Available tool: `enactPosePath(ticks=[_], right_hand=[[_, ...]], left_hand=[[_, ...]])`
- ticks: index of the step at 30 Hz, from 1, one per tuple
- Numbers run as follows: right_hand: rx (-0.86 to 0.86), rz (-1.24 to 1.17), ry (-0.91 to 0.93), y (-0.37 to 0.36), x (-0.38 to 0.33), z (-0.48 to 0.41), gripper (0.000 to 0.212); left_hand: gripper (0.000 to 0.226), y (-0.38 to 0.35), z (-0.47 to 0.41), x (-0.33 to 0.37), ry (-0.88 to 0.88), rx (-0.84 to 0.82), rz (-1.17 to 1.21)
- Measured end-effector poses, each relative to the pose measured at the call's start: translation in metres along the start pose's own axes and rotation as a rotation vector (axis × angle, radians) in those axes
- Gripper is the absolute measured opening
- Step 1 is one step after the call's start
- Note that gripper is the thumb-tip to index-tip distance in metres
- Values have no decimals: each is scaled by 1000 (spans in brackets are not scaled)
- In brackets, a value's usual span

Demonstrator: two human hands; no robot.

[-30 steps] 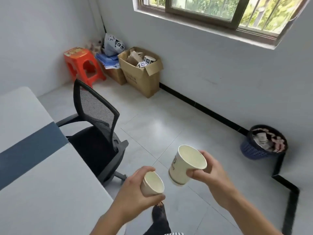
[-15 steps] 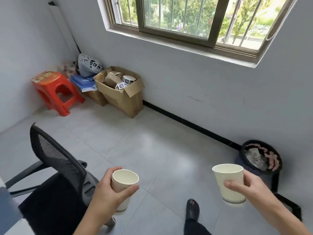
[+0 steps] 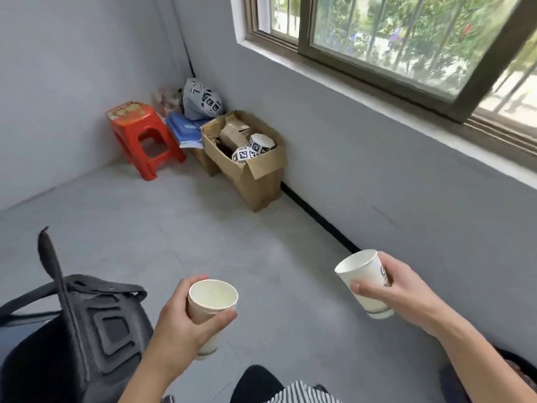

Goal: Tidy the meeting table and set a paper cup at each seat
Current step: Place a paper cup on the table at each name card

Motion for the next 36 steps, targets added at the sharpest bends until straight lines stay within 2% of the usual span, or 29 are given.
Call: enactPosePath(ticks=[6,9,13,18,20,23,26,30,36], right_hand=[[-174,62,74,-40,-63,-135,57],[-270,113,62,-73,-86,-198,46],[-330,200,87,-97,-141,-277,40],[-276,196,191,-117,-233,-375,38],[-305,177,202,-135,-257,-406,46],[-418,235,193,-171,-282,-459,63],[-551,296,186,-209,-305,-525,62],[-602,323,212,-253,-354,-625,65],[-762,447,336,-365,-466,-738,48]], left_hand=[[78,66,-56,-46,197,287,72],[74,97,-106,-48,239,401,154],[67,138,-195,-13,199,434,189],[62,194,-298,46,107,407,112],[68,215,-325,56,95,419,118],[74,246,-357,43,143,468,138],[80,280,-385,9,244,556,181],[89,330,-427,-21,347,704,217],[76,401,-487,-5,363,879,248]])
Point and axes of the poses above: each hand's wrist, its own z-axis away from the middle knuckle, its own y-axis out of the back of the hand, x = y × z, the point moved 10 cm from there along -z, towards the middle knuckle, and after that the axes turned 2 degrees about -z, right-handed, at the moved point
